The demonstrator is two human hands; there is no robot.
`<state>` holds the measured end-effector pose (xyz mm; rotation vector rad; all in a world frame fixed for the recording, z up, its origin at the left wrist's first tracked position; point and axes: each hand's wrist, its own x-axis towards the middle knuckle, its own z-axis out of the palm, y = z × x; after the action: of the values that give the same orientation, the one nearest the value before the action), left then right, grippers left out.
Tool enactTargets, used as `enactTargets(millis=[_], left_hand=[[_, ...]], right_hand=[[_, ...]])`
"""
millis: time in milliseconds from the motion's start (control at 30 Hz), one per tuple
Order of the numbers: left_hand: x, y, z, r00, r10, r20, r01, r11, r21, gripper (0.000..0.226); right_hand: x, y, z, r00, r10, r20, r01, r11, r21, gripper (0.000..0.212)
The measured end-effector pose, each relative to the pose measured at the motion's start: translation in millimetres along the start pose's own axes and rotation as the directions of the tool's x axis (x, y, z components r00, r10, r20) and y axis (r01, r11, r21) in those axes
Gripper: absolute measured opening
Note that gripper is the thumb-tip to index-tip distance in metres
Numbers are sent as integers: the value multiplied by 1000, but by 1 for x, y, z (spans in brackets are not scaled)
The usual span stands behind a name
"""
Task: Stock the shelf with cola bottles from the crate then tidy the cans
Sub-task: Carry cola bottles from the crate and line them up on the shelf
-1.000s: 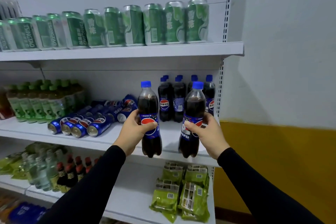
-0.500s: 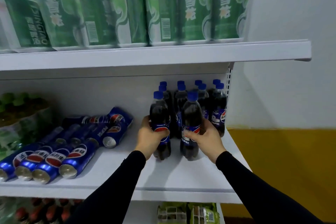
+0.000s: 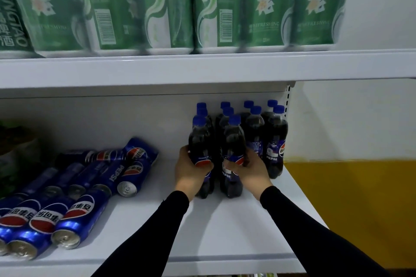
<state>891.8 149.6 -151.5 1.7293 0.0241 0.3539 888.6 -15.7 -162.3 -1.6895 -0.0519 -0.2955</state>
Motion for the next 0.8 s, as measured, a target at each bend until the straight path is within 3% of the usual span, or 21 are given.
enactTargets(millis=[300, 800], left_hand=[[-3, -3, 4, 999, 34, 23, -34, 999, 21, 63], [-5, -5, 5, 998, 55, 40, -57, 997, 45, 69]], right_hand=[[7, 9, -5, 998, -19, 56, 20, 1000, -16, 64], [0, 21, -4, 991, 57, 118, -45, 994, -96, 56]])
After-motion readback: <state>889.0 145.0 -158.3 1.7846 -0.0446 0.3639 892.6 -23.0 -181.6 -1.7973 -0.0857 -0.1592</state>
